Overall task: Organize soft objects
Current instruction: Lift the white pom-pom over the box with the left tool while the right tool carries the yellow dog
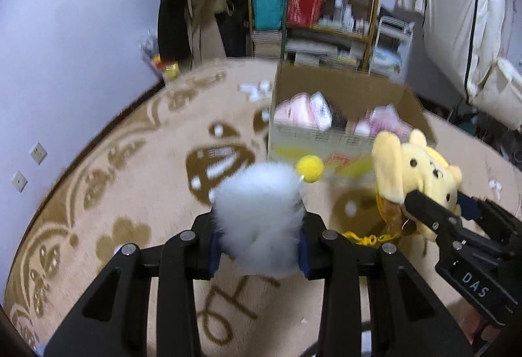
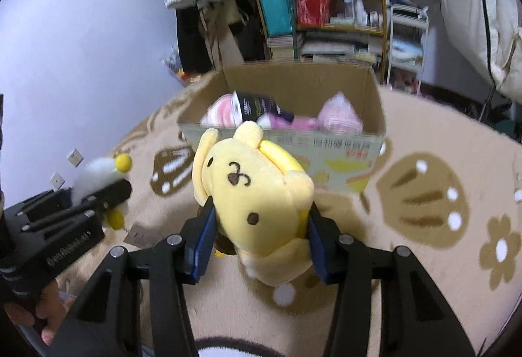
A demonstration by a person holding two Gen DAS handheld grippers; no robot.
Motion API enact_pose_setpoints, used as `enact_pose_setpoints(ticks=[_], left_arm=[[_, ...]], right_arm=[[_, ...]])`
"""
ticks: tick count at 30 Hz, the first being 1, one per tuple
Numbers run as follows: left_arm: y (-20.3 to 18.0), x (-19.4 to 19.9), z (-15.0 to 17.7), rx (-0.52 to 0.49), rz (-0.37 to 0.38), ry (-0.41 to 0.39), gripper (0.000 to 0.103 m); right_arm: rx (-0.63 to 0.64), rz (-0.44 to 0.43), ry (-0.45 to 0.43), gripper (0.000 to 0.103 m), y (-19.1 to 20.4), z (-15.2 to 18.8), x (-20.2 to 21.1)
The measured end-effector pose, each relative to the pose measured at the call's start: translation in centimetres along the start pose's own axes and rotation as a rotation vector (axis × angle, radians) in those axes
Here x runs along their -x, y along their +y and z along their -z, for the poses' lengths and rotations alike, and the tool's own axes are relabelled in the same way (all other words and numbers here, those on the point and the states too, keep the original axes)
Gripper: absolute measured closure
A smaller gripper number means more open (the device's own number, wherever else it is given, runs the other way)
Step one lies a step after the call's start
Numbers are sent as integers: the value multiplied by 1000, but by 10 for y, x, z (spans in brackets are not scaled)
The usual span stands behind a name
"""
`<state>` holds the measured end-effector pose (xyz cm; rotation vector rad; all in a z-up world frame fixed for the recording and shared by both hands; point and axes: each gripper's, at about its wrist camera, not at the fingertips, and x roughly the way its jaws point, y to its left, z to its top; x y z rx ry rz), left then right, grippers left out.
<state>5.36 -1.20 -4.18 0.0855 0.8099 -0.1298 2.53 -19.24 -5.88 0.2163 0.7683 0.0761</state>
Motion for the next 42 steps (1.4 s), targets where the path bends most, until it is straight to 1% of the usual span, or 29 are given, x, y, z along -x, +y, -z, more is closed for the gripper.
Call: enact_pose_setpoints(ticks=[4,8,12,17,23,26,30,32,37,42], left_arm=[[1,20,-22,-19,-7,-94,68],[0,27,-47,-42,-3,-159,68],[-2,27,-70,-51,2,-205,68],[-10,24,-94,-104,-12,-266,68],[-20,9,-116,-161,-4,-298,68],[-26,0,-121,-170,0,-299,68],[-36,-17,-125,-182,19,-283,68],[-40,-29,-126,-181,29,-263,68],[-51,-58,-120,-184,37,-204,68],[-57,-80,-112,-193,55,-147,67]], right_arm=[[-14,-3,-58,50,-5,-14,13],[1,2,-111,50,-6,-33,19],[12,10,-156,50,-9,-52,23],[13,21,-191,49,-17,-69,20],[31,40,-227,49,-24,-90,13],[33,45,-242,49,-28,-98,7],[35,50,-248,48,-30,-101,-3],[32,49,-238,47,-31,-102,-4],[30,52,-212,47,-40,-101,-26],[-6,44,-176,46,-51,-95,-47]])
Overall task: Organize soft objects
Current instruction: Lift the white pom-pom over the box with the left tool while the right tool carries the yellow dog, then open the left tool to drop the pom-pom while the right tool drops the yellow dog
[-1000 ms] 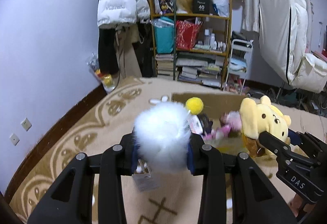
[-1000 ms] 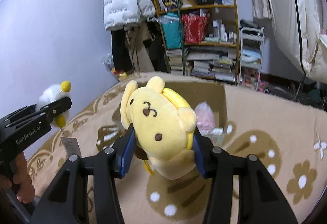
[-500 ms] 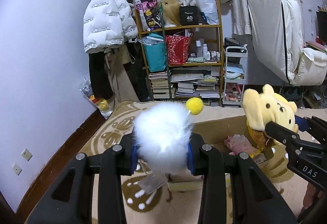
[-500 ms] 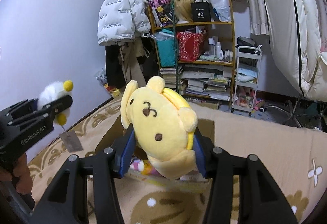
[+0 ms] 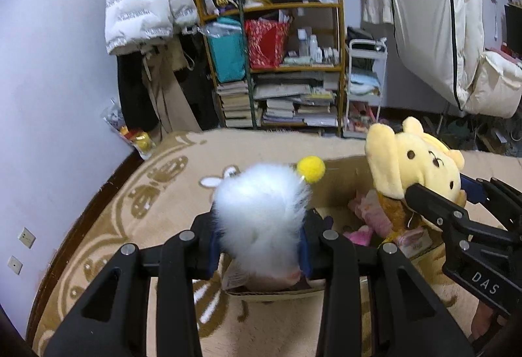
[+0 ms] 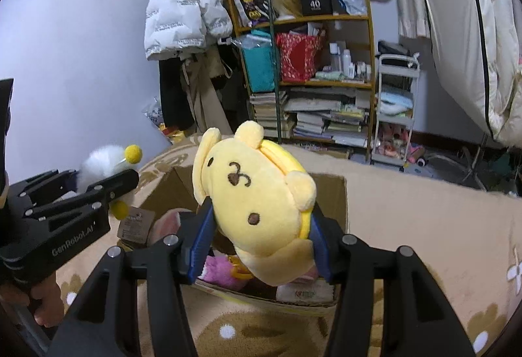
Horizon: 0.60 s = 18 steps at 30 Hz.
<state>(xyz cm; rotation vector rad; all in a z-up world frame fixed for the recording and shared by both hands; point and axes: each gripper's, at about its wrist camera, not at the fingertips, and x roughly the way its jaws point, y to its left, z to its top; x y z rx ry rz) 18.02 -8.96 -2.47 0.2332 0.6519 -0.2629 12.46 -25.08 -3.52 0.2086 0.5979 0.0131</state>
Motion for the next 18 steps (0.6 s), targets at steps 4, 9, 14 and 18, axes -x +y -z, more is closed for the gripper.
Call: enact_pose_setpoints(ticks=[4,9,14,18], left_arm=[[-1,-18,7,9,7,43,67],[0,-31,14,22,18,83,67],[-6,-41,18,0,32,119,66],[-10,-44,19,-13,26,125,65]], right_arm=[[-16,-2,19,45,-3,7,-10],[-47,-12,49,42,-9,16,-21],[-59,-4,87,40,-13,23,-30],[-53,-13,92,38,-12,25,-30]])
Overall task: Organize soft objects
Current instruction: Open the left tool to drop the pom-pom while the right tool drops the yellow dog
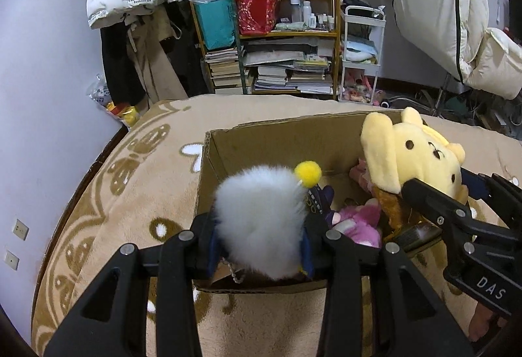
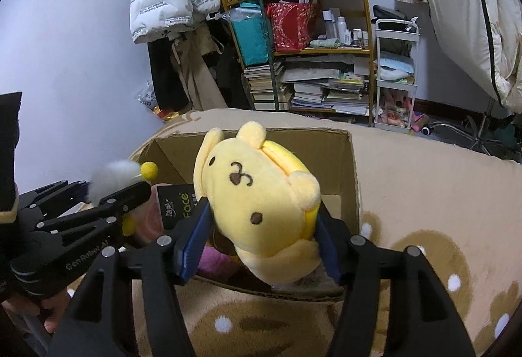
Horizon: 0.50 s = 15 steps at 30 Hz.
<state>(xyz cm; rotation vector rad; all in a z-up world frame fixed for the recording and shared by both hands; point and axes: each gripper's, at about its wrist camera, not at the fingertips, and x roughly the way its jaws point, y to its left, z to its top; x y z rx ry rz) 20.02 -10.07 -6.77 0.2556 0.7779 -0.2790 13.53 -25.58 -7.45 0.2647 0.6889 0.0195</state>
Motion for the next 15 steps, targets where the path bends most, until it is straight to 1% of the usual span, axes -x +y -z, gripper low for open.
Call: enact_pose_setpoints(ticks=[1,2,4,10,12,13,14,15], left_arm=[[1,0,0,4,1,1,63],[1,1,-1,8,-1,0,54],[5,4,-2,23,-7,-12,40],[15,6,-5,53,-4,-1,37],[17,8,-6,54,-16,-7,30],[18,11,-7,55,-25,-16,24],[18,14,-7,55,-32,-26,20],[19,17,-8,54,-39,-36,19]], right_arm=[[-1,-1,0,38,0,0,0],[-1,-1,-1,37,0,0,0],[-1,0,-1,37,0,0,1],[-12,-6,-8,35,-1,-2,4],[-18,-13,-15,35,-1,-3,7],[-20,-15,-20,34,0,-4,9],[-21,-17,-24,31,-1,-5,10],[-21,-18,-31,29,0,-6,12]])
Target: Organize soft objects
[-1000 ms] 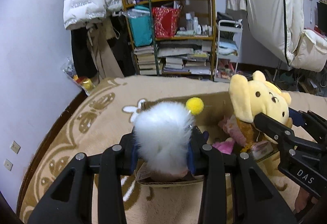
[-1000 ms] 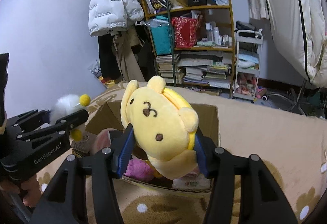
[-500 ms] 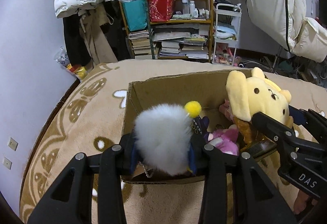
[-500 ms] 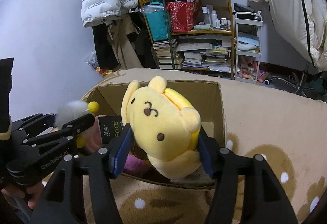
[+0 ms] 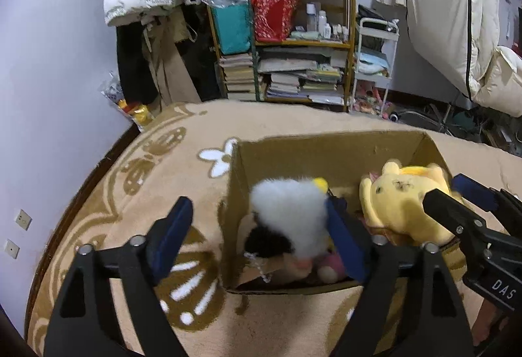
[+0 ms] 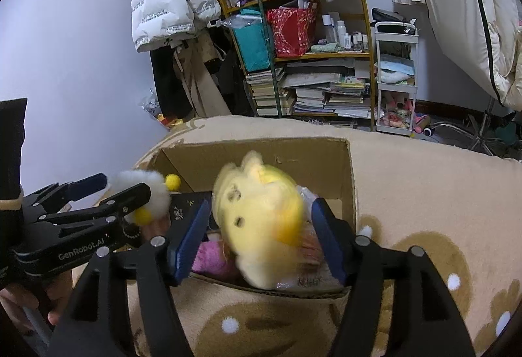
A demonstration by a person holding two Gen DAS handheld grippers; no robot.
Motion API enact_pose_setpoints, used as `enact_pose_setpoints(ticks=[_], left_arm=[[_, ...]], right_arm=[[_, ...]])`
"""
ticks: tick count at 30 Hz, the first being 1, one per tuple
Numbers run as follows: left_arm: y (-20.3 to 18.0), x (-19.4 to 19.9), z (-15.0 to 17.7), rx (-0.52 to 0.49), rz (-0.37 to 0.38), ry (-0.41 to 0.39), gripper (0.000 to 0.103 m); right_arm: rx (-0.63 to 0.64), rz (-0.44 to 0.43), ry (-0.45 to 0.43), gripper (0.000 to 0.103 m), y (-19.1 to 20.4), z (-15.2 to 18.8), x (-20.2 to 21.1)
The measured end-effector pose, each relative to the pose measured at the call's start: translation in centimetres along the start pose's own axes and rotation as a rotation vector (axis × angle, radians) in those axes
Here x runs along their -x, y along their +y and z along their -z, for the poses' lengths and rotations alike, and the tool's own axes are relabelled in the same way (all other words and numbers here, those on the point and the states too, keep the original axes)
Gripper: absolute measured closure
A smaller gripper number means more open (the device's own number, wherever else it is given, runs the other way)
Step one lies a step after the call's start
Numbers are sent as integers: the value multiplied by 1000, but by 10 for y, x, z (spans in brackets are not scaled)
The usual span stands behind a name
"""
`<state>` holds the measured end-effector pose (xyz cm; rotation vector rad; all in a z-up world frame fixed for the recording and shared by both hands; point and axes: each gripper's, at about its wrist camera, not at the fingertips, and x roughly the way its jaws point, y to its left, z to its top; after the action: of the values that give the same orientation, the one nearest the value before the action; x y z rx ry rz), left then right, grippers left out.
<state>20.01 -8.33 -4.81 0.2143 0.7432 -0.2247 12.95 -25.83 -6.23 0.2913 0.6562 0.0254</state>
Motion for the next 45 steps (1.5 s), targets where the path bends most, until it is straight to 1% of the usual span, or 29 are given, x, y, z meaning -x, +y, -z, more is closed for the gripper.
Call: enact_pose_setpoints(ticks=[2,4,7,10,12,13,14,18,23,28,30,35,40,45], left_arm=[[2,7,-1,-4,-17,-17,13],[5,12,-2,-4,-30,-21,11],[9,21,-1,2,-22,-14,10],[15,34,2,7,-25,-21,9],[19,44,5,9,-36,-31,7],[21,51,6,12,-43,-41,6],[23,57,6,15,-48,-51,4],[28,87,11,11,-70,-98,3],[33,126,19,-4,-96,-151,0],[44,163,35,13,-102,-184,0],[47,173,39,20,-108,-190,0],[52,202,49,23,-125,-235,0],[55,221,61,36,-119,-260,0],[55,230,74,28,-124,-282,0]], right_arm=[[3,-8,-4,27,1,-2,4],[20,-3,-10,27,3,-2,9],[34,4,-19,27,6,-3,18],[40,13,-34,18,8,-4,31],[45,14,-44,17,10,-5,42],[46,15,-45,15,10,-5,46],[49,19,-50,10,11,-6,51],[63,46,-88,0,14,-7,76],[92,72,-127,0,20,-6,107],[114,111,-163,0,27,2,136],[125,115,-163,0,29,4,144],[137,123,-177,0,35,16,167],[145,121,-198,0,41,25,184],[178,127,-248,0,48,37,194]])
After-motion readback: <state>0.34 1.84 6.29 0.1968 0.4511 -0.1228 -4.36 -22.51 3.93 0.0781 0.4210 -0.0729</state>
